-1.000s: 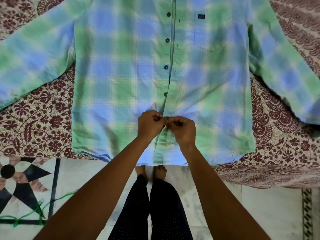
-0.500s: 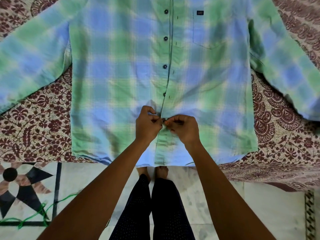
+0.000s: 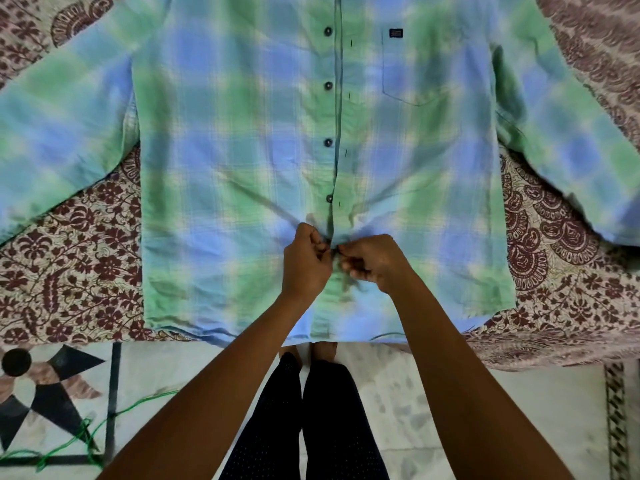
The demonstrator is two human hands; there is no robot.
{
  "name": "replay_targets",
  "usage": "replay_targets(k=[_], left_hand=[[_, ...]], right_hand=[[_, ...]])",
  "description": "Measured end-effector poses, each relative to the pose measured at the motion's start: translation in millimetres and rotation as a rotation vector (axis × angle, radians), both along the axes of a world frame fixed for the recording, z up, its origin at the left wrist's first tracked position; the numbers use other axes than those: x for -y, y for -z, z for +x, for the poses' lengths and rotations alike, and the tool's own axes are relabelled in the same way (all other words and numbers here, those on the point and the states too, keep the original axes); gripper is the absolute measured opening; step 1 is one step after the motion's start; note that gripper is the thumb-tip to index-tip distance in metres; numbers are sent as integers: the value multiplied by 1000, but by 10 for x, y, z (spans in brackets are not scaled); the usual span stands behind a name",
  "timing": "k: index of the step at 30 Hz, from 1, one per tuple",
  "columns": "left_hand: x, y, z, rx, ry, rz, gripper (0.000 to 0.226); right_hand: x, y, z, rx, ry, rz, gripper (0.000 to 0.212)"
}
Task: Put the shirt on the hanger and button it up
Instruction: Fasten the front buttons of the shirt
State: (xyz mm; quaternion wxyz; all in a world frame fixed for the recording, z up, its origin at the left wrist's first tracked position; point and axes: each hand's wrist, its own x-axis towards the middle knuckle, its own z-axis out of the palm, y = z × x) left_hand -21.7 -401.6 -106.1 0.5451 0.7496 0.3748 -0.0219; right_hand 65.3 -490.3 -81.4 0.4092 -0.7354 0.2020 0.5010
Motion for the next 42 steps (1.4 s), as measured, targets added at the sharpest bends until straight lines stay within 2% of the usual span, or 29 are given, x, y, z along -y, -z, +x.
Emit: replay_targets(k=[2, 3, 5, 6, 7, 9, 11, 13, 15, 17, 19, 22, 27, 29, 34, 38, 42], left_hand=[[-47, -30, 14, -55, 58, -24, 33], [-93, -46, 24, -94, 104, -31, 30], [-217, -101, 34, -197, 226, -32, 24], [-295, -137, 49, -236, 270, -14, 18], [-363, -170, 72, -237, 268, 25, 12], [-490, -218, 175, -123, 142, 145, 4], [-571, -224, 353, 11, 72, 217, 12], [-589, -182, 540, 33, 185, 226, 17], [-550, -133, 673, -33, 296, 231, 15], [-506, -98, 751, -109, 312, 263, 11], [-470, -85, 786, -169, 287, 298, 10], [-441, -93, 773, -141, 218, 264, 9], [-449, -68, 703, -52, 111, 117, 9], [-467, -86, 714, -55, 111, 68, 3], [-495, -145, 773, -106, 92, -8, 13], [-491, -146, 792, -141, 101, 5, 12], [-449, -135, 792, -152, 115, 68, 14]], right_hand=[[-46, 2, 62, 295, -371, -206, 11], [-98, -16, 85, 460, -432, -271, 12], [-236, -90, 97, 698, -322, -213, 12], [-323, -93, 98, 736, -259, -152, 9], [-399, -71, 93, 732, -234, -124, 15], [-525, 14, 90, 678, -272, -172, 25], [-572, 60, 110, 680, -260, -242, 25], [-563, 70, 147, 685, -161, -265, 19], [-525, 70, 164, 641, -69, -265, 14], [-470, 66, 198, 511, 107, -142, 7], [-421, 29, 235, 325, 339, 14, 18], [-380, -13, 271, 226, 382, 135, 22], [-369, 47, 253, 321, 395, 185, 28], [-337, 92, 228, 371, 389, 196, 32], [-273, 157, 239, 424, 462, 298, 40], [-298, 139, 183, 603, 283, 128, 41], [-314, 90, 109, 731, 208, 95, 33]])
